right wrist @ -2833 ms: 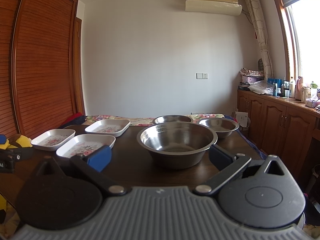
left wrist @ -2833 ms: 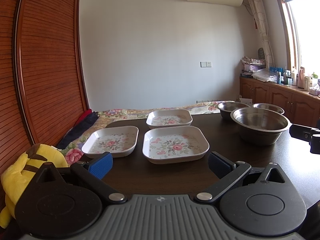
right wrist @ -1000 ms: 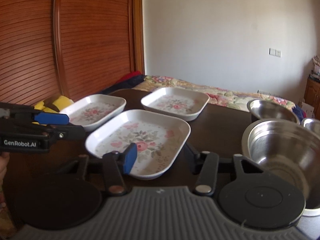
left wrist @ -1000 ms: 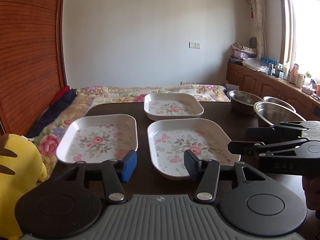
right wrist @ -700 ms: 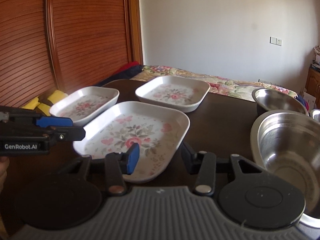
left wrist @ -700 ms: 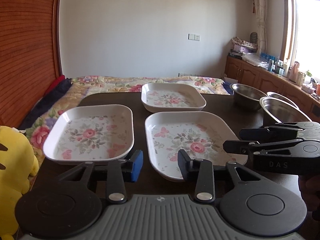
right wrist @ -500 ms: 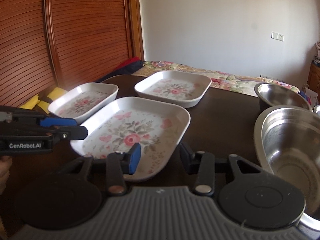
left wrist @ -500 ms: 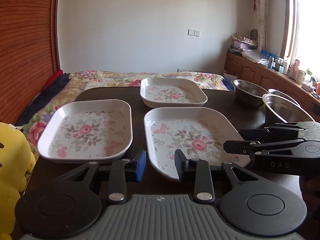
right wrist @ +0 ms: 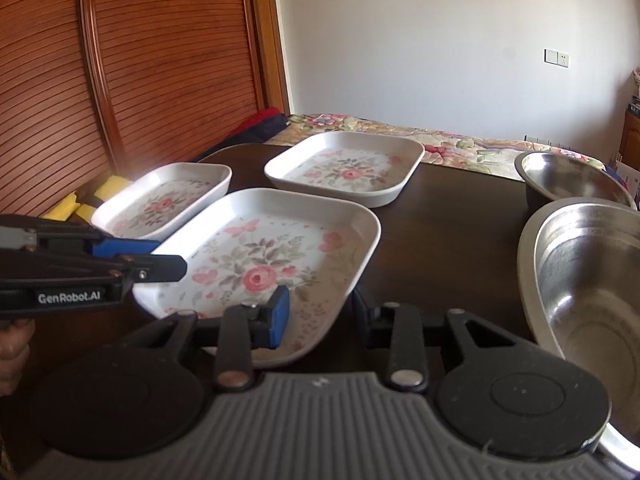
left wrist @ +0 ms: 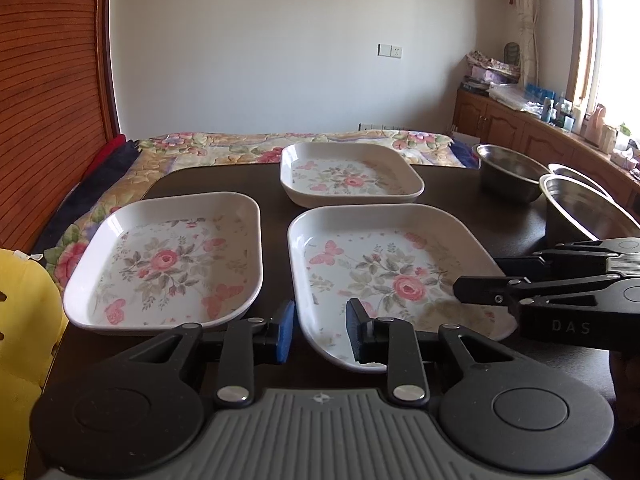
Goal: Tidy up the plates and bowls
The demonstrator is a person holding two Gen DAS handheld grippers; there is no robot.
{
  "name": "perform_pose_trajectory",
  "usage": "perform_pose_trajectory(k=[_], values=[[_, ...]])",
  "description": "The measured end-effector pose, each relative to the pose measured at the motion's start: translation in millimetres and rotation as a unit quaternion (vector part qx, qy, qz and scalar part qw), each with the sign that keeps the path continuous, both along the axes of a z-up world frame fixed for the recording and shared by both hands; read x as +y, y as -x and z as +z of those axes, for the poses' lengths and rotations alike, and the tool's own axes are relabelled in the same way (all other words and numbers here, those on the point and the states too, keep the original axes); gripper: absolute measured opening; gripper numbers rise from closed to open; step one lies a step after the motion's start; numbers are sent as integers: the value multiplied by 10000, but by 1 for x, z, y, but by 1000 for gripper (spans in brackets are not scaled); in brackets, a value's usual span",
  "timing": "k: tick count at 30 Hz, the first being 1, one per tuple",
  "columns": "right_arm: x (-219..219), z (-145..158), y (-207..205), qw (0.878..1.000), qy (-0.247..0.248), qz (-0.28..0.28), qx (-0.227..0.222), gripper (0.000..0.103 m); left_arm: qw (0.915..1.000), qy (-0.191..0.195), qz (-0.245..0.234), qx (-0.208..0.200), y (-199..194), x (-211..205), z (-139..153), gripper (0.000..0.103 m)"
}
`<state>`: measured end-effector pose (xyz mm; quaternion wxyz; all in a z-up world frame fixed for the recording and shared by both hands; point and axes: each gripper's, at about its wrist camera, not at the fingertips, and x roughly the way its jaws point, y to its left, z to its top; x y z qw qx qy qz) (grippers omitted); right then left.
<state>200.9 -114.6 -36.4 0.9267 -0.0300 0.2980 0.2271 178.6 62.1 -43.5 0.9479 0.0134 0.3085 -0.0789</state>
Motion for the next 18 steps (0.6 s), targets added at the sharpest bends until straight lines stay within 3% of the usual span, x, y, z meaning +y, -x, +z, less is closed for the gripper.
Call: perform_pose_trajectory(k=[4,7,11,18], values=[[-2,0,-1,10000,18,-25,15,30,9999,-117,34,33,-3,-1,-3,17],[-4,0,-2,10000,-38,-22,42,28,10000,-59,61,44,-4,2,-4,14],[-6,0,-1,9999,-90,-54,84,22,9999,-36,87,63,-1,3,-4,13],[-12,4,10,9998,-176,-41,38,22,9999,64,83,30,15,1,0,13]])
